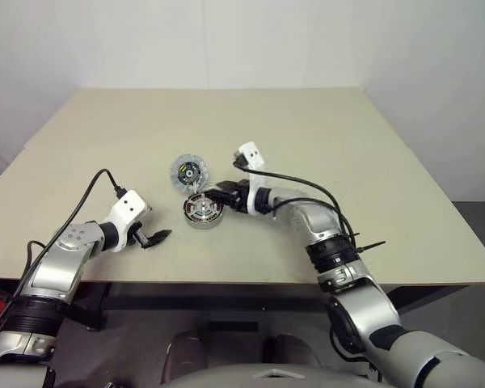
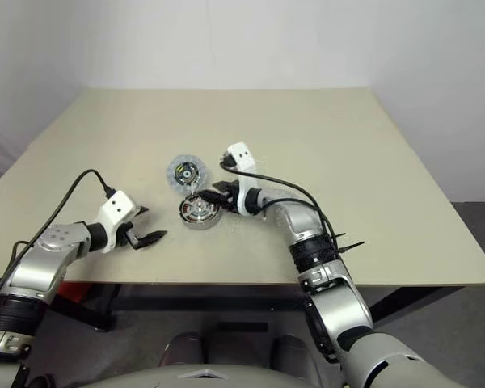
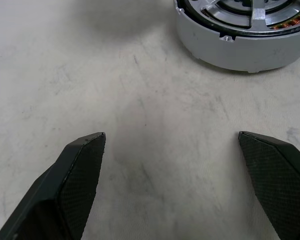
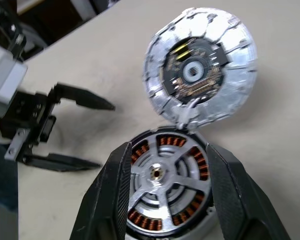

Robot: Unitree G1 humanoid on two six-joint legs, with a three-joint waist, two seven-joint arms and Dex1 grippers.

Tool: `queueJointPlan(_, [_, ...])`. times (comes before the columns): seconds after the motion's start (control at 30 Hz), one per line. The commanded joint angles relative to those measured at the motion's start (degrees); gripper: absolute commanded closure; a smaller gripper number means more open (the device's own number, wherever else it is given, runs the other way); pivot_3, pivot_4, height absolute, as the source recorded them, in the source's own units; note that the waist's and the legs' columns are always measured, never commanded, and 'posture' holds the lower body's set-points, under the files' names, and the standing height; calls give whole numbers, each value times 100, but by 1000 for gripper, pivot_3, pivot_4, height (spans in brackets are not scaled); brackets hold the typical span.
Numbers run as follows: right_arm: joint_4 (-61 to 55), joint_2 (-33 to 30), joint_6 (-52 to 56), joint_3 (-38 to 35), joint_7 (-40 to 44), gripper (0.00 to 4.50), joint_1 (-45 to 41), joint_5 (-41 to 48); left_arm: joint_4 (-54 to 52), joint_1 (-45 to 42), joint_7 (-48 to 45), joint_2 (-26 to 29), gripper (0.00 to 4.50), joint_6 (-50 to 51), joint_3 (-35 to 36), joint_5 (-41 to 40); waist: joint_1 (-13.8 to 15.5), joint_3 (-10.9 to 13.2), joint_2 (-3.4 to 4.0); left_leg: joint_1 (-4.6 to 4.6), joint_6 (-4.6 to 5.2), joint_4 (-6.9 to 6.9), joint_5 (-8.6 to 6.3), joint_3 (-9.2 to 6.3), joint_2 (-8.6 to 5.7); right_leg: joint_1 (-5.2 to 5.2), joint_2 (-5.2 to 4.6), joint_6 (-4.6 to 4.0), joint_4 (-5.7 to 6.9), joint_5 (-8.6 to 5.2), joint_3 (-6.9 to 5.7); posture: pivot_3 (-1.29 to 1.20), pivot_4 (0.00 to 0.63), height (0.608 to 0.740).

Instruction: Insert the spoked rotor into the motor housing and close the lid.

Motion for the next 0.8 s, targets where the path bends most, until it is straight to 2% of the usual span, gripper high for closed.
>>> queueJointPlan(0.03, [-80,63,-463,62,54,1664,-78,-168,-116,-44,23,16,0,-82,35,23,0,0,0,1,0,0,0,0,0,0,0,0,0,0,0,0,0,740])
queueJointPlan(0.13, [-58,101,-560,0,107,2550,-102,-175,-154,-53,36,-4,0,-52,17,21,0,0,0,1,0,0,0,0,0,0,0,0,0,0,0,0,0,740])
queueJointPlan(0.3, [100,129,-696,147,143,4398,-105,-379,-185,-30,80,-47,0,-30,20,18,-4,0,-1,0,0,0,0,0,0,0,0,0,0,0,0,0,0,740])
queueJointPlan(0.8, [1104,150,-1225,275,-17,4474,51,-1013,-126,-337,162,-267,0,34,-143,54,-6,-3,-4,6,1,3,0,-1,1,9,0,-2,3,1,1,0,0,740])
